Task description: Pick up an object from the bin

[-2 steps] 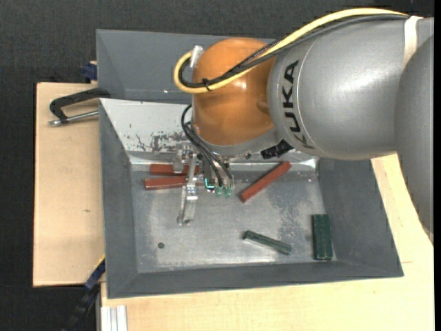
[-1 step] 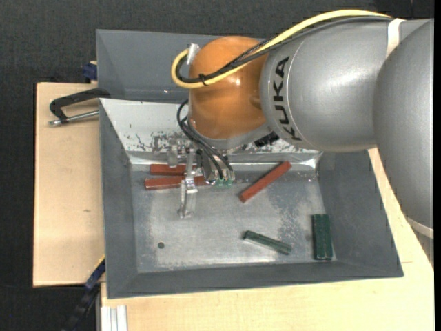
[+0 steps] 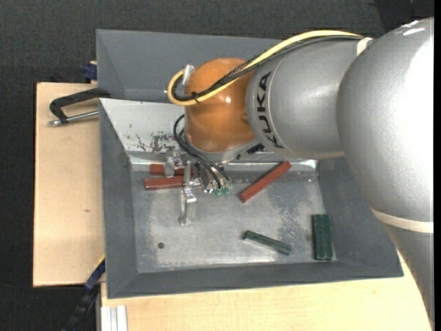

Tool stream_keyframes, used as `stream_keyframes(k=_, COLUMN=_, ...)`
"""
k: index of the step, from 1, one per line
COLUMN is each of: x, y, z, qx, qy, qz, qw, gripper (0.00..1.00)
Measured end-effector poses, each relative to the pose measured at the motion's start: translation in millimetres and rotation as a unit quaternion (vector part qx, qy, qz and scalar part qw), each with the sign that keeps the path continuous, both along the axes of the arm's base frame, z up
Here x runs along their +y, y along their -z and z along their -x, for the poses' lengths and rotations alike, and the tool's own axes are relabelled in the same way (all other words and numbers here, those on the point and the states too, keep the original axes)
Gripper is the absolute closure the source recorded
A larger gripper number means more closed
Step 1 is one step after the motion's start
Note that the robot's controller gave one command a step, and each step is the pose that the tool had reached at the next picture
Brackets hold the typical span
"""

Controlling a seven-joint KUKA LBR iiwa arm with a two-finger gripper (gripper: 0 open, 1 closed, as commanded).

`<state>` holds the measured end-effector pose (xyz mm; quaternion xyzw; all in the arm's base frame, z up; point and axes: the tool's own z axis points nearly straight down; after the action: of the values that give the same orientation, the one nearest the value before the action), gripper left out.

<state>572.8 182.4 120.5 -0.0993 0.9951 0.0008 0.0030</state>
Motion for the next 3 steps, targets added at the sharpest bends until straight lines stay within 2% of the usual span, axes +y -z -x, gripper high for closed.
stream_keyframes(k=1, x=15, y=36, z=-22.6, qx=0.0016, qy=0.000, qz=0.000, qw=1.0000, gripper=0.00)
stream_keyframes(k=2, x=15, y=46, z=-30.5, qx=-0.0032, qy=0.012, qz=-0.002, qw=0.9999, gripper=1.00)
stream_keyframes(k=3, x=14, y=49, z=-27.7, qx=0.0018, qy=0.012, qz=-0.001, qw=0.9999, gripper=0.00)
